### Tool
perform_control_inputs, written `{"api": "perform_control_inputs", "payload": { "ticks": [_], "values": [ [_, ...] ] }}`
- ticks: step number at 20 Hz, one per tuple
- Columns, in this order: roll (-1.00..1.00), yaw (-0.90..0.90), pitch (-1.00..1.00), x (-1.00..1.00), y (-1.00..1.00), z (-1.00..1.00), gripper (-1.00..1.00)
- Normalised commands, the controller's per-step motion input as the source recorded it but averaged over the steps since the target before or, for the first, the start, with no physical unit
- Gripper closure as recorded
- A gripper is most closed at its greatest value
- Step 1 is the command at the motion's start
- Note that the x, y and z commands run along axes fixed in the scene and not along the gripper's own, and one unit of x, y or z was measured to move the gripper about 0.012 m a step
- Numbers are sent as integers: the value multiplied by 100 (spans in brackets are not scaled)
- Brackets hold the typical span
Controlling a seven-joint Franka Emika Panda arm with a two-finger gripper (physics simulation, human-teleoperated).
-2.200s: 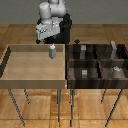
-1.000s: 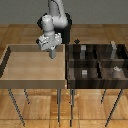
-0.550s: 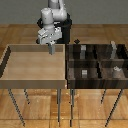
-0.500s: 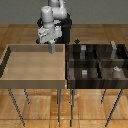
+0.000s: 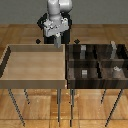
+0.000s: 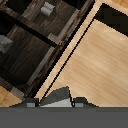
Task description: Place the milk carton into the appropriate compartment.
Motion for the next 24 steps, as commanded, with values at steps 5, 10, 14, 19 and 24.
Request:
{"api": "perform_control_inputs", "payload": {
  "ticks": [5,10,14,19,24],
  "values": [
    [0,0,0,0,100,0,100],
    [0,0,0,0,100,0,100],
    [0,0,0,0,100,0,100],
    [0,0,0,0,40,-60,100],
    [0,0,0,0,0,-100,100]
  ]
}}
